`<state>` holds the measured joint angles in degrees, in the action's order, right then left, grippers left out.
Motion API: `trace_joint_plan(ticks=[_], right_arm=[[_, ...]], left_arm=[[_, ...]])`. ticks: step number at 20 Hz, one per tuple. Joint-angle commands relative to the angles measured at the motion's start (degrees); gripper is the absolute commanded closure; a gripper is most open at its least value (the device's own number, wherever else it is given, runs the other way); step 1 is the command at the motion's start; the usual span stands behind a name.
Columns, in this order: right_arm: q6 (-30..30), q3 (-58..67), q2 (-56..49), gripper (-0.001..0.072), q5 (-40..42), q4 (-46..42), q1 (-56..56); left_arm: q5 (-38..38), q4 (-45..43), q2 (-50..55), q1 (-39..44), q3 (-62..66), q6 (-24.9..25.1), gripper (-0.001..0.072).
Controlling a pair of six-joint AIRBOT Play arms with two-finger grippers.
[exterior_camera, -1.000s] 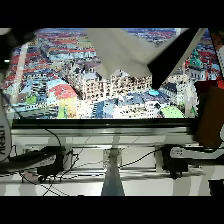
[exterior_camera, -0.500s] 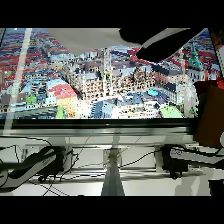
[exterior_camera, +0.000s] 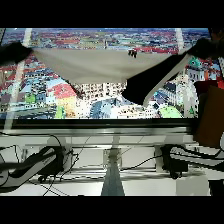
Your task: Fold the clothes and pants, and hang the long-sleeved shirts on hangers.
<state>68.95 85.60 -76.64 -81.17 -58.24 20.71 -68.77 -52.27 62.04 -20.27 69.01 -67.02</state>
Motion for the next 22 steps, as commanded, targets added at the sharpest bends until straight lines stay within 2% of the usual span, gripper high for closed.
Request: trace_joint_plan(ticks=[1, 4, 8, 10, 14, 16, 18, 19, 20, 21, 22], right_arm=[[-1.2, -10.3, 4.3, 0.0694, -3.2, -7.5, 0.2], [-1.1, -19.4, 10.5, 0.0694, -3.8, -8.0, 0.4], [-1.1, -26.6, 17.8, 0.0694, -9.0, -8.7, 0.4], [-1.1, -27.5, 19.1, 0.0694, -13.2, -10.8, 0.4], [-1.1, -27.5, 19.1, 0.0694, -21.9, -17.9, 0.4], [-1.1, -27.5, 19.1, 0.0694, -23.1, -18.5, 0.3], [-1.1, -27.5, 19.1, 0.0693, -22.2, -18.4, 0.3], [-1.1, -27.5, 19.1, 0.0641, -20.7, -18.5, 0.3], [-1.1, -27.5, 19.1, 0.0427, -18.9, -18.5, 0.3], [-1.1, -27.5, 19.1, 0.0227, -17.7, -18.5, 0.3], [-1.1, -27.5, 19.1, 0.0192, -16.9, -18.5, 0.3]], left_arm=[[-8.0, -9.6, -1.8, -0.2, -8.8, -0.1, 0.0692], [-8.6, -9.7, -6.3, -0.4, -18.1, -0.1, 0.0693], [-14.8, -11.8, -11.9, -0.4, -24.8, -1.2, 0.0693], [-18.4, -15.9, -12.9, -0.4, -25.2, -1.3, 0.0693], [-25.1, -27.3, -12.8, -0.4, -25.2, -6.4, 0.0693], [-26.0, -30.5, -12.8, -0.4, -25.3, -6.5, 0.0692], [-26.0, -29.8, -12.8, -0.4, -25.3, -6.5, 0.0691], [-25.6, -28.9, -12.8, -0.3, -25.3, -6.5, 0.0685], [-24.9, -27.8, -12.8, -0.3, -25.3, -6.5, 0.056], [-24.5, -27.0, -12.8, -0.3, -25.3, -6.5, 0.0292], [-23.6, -26.6, -12.8, -0.3, -25.3, -6.5, 0.0041]])
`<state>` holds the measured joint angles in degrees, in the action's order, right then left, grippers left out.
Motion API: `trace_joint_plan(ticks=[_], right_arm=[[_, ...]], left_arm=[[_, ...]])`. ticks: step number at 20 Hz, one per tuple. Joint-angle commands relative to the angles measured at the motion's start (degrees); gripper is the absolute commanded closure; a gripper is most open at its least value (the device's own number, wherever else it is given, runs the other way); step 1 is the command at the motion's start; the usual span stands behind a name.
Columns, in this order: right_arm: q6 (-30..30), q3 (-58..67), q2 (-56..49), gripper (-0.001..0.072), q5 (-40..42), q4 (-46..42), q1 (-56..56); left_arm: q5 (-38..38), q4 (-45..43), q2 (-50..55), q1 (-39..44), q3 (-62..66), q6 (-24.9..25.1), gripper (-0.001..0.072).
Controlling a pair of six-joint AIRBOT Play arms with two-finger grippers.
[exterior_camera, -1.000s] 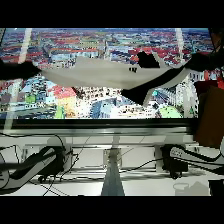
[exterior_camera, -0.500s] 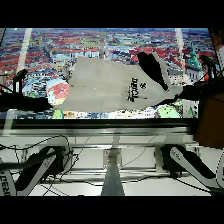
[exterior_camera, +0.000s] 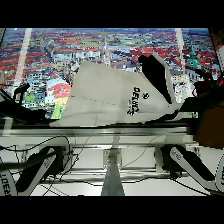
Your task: Fold the clothes and pants, and hang the long-sleeved shirts on hangers.
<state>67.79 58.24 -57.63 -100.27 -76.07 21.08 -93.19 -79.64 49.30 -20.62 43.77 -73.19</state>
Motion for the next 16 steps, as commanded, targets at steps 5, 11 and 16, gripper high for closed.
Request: trace_joint_plan(ticks=[5, 11, 16], right_arm=[[0.1, -0.1, 0.1, 0.0242, 7.5, -0.7, -0.1], [2.3, -0.1, -1.4, 0.0525, 44.5, -7.5, 1.9], [1.8, -0.1, -12.6, 0.0606, 36.2, 0.0, 16.4]], left_arm=[[6.8, 0.9, 0.0, 0.0, 0.0, -0.3, 0.0012], [26.8, 6.3, 0.0, 0.0, 0.0, -10.1, 0.0028], [31.3, 13.7, 1.6, 0.0, 0.0, -10.0, 0.0028]])
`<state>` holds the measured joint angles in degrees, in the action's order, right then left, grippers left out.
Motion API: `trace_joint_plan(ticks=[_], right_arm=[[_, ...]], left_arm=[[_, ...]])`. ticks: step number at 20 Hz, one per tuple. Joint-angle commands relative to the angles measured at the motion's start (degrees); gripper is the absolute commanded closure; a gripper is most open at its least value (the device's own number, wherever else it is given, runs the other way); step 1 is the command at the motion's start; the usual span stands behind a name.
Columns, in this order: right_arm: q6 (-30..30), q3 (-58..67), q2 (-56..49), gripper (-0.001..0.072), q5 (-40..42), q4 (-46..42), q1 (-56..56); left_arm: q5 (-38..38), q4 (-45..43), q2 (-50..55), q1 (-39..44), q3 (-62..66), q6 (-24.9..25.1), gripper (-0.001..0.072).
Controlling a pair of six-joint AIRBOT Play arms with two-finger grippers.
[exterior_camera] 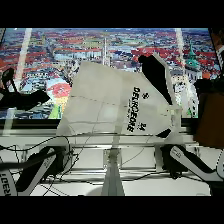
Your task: Fold the clothes and pants, and hang the long-sleeved shirts on hangers.
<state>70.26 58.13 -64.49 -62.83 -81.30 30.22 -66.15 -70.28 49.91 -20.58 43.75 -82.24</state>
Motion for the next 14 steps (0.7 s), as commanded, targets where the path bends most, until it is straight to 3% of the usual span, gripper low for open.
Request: trace_joint_plan(ticks=[1, 3, 5, 6, 11, 14], right_arm=[[-4.3, 0.0, -8.9, 0.0606, -4.9, 12.4, 10.8], [-11.1, 0.0, -14.6, 0.0571, -12.1, 26.4, 15.8], [-11.6, 0.0, -18.7, 0.0222, -13.2, 32.1, 16.9], [-11.6, 0.0, -20.1, 0.0185, -12.2, 32.2, 16.2], [-11.6, 0.1, -25.2, 0.0185, 1.4, 32.7, 7.6], [-11.6, 0.1, -27.7, 0.0185, 5.4, 33.1, 2.1]], left_arm=[[4.3, 4.9, 1.9, 0.0, 0.0, -0.9, 0.0028], [4.3, 6.6, 4.6, 0.0, 0.0, -0.9, 0.0028], [4.3, 9.5, 8.3, 0.0, 0.0, 0.1, 0.0028], [4.4, 11.6, 10.1, 0.0, 0.1, 3.4, 0.0028], [9.5, 27.9, 18.9, 0.0, 0.2, 16.0, 0.0028], [9.8, 38.8, 22.8, 0.2, 0.2, 25.0, 0.0028]])
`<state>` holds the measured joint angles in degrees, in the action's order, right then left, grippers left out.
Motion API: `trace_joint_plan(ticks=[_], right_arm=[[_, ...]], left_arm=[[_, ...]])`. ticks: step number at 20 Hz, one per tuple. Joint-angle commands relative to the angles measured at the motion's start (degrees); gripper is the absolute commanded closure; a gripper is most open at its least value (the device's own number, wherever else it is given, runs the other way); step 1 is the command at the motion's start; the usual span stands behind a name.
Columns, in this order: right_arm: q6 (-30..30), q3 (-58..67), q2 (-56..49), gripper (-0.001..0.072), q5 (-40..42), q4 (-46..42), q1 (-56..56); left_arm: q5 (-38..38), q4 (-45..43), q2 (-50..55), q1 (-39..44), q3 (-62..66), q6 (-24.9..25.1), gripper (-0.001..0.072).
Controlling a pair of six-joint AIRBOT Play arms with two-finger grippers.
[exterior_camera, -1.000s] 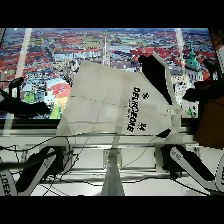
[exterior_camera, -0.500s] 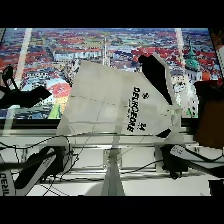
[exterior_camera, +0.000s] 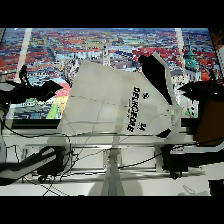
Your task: Fold the clothes and pants, and hang the long-sleeved shirts on hangers.
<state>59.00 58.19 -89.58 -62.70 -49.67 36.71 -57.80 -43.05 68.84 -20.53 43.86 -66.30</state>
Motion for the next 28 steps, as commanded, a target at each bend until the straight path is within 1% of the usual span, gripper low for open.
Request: trace_joint_plan(ticks=[1, 3, 4, 7, 9, 10, 11, 12, 13, 14, 15, 16, 18, 21, 22, 23, 28], right_arm=[[-0.7, 0.0, -3.6, 0.0185, 5.4, 1.5, -5.8], [-1.2, 0.0, -5.2, 0.0186, 5.4, 1.5, -7.6], [-1.7, 0.0, -5.7, 0.02, 5.4, 1.4, -8.0], [-4.8, 0.0, -5.9, 0.0276, 5.5, 1.9, -8.2], [-5.7, 0.0, -5.9, 0.0285, 4.9, 2.5, -8.3], [-6.2, 0.0, -5.9, 0.0362, 4.4, 3.4, -8.4], [-6.2, 0.0, -5.9, 0.0529, 4.2, 4.3, -8.6], [-6.2, 0.0, -5.9, 0.0673, 4.3, 4.9, -8.9], [-6.2, 0.0, -5.9, 0.0693, 4.2, 5.2, -9.0], [-6.3, 0.0, -5.9, 0.0693, 3.8, 5.6, -9.3], [-8.0, 0.0, -5.9, 0.0693, 2.8, 6.3, -9.6], [-10.3, 0.0, -5.8, 0.0693, 1.6, 6.5, -9.9], [-11.4, 0.1, -5.6, 0.0694, 0.7, 6.3, -10.8], [-11.5, 1.7, -5.3, 0.0693, 0.9, 6.4, -11.8], [-11.4, 2.4, -5.2, 0.0693, 0.9, 6.4, -12.2], [-11.4, 3.3, -5.1, 0.0694, 0.9, 6.5, -12.6], [-11.3, 7.2, -5.0, 0.0693, 0.5, 6.6, -15.7]], left_arm=[[1.5, 14.3, 5.1, 0.5, 0.1, 12.1, 0.0028], [1.7, 15.2, 7.3, 0.8, 0.7, 16.9, 0.0028], [1.7, 15.2, 8.4, 0.9, 1.3, 18.2, 0.0028], [1.7, 15.1, 12.1, 1.0, 4.3, 18.8, 0.0029], [1.7, 15.0, 15.0, 1.7, 7.0, 18.8, 0.003], [1.7, 15.0, 16.4, 2.2, 8.3, 18.8, 0.003], [1.7, 15.0, 17.9, 3.1, 9.8, 18.8, 0.0029], [1.7, 14.9, 19.5, 4.1, 11.3, 18.8, 0.0029], [1.7, 14.3, 21.0, 5.1, 12.6, 18.8, 0.0029], [1.7, 13.0, 22.4, 6.2, 14.1, 18.8, 0.003], [1.7, 11.6, 24.0, 7.4, 15.8, 18.8, 0.003], [1.8, 11.4, 25.5, 8.6, 17.5, 18.8, 0.003], [3.1, 11.4, 28.3, 10.7, 21.2, 18.8, 0.003], [10.2, 11.4, 31.5, 13.3, 26.5, 18.8, 0.0037], [12.3, 11.4, 32.6, 14.0, 28.0, 18.8, 0.0104], [13.1, 11.4, 34.2, 14.5, 30.0, 18.8, 0.0143], [13.0, 11.4, 41.9, 16.7, 38.7, 17.7, 0.0142]])
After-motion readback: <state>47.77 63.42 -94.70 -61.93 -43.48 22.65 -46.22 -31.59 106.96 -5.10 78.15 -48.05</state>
